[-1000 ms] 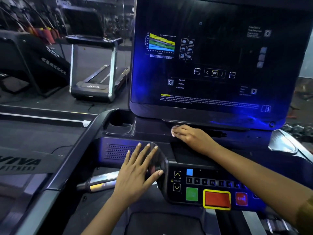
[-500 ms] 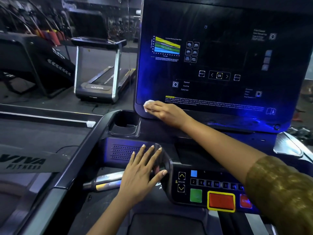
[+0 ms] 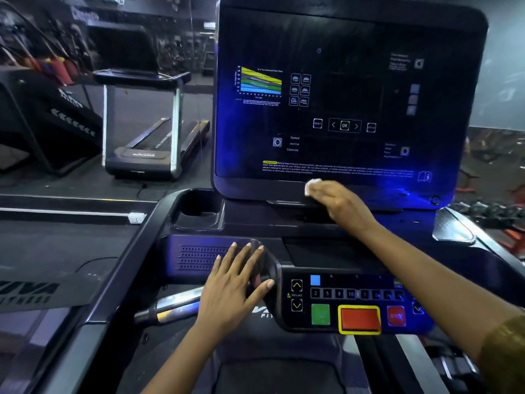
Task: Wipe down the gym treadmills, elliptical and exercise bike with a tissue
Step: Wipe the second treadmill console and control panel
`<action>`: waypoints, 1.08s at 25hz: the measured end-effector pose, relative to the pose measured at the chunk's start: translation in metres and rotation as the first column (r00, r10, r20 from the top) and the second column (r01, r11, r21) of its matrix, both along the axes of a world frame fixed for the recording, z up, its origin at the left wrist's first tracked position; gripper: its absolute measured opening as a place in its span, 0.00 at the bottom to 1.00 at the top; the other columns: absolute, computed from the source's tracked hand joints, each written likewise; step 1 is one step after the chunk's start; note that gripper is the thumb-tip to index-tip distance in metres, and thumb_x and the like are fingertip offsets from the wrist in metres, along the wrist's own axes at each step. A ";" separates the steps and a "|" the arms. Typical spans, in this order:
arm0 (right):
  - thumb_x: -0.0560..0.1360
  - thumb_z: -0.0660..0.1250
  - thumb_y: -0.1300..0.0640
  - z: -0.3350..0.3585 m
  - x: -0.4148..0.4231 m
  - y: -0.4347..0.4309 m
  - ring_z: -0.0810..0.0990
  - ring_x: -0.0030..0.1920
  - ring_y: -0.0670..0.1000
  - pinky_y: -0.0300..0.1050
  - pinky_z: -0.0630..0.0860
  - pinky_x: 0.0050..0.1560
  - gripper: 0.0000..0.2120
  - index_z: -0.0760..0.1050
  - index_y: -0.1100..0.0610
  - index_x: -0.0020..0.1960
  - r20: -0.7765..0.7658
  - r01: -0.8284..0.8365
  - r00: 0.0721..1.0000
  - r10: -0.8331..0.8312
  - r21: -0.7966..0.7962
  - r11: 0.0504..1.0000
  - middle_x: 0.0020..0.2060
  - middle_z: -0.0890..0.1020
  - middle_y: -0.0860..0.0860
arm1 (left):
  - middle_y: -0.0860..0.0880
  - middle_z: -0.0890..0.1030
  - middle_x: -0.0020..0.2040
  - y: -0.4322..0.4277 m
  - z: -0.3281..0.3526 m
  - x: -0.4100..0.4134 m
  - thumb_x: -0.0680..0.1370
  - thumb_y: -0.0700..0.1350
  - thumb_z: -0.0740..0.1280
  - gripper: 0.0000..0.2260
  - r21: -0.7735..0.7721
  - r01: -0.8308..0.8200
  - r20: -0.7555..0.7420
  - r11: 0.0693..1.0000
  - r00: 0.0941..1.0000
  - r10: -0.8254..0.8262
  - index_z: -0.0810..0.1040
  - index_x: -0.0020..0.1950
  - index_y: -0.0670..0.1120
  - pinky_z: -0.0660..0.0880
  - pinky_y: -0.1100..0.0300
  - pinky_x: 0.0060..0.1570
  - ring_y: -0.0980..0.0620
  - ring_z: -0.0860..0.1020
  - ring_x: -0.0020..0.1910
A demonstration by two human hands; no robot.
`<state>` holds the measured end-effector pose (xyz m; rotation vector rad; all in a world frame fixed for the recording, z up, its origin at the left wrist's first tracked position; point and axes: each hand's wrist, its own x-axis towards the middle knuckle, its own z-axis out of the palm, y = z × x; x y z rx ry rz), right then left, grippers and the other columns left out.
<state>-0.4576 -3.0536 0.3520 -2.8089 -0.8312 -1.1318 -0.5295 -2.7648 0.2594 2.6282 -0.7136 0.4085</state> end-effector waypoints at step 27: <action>0.69 0.63 0.72 -0.027 -0.236 0.073 0.77 0.51 0.43 0.22 0.66 0.54 0.17 0.83 0.59 0.52 -0.285 0.461 0.881 -0.376 0.693 0.554 0.48 0.83 0.52 | 0.48 0.67 0.73 -0.043 0.032 -0.059 0.77 0.57 0.58 0.25 -0.295 0.509 0.077 0.808 0.856 -0.511 0.66 0.73 0.49 0.60 0.43 0.71 0.48 0.64 0.72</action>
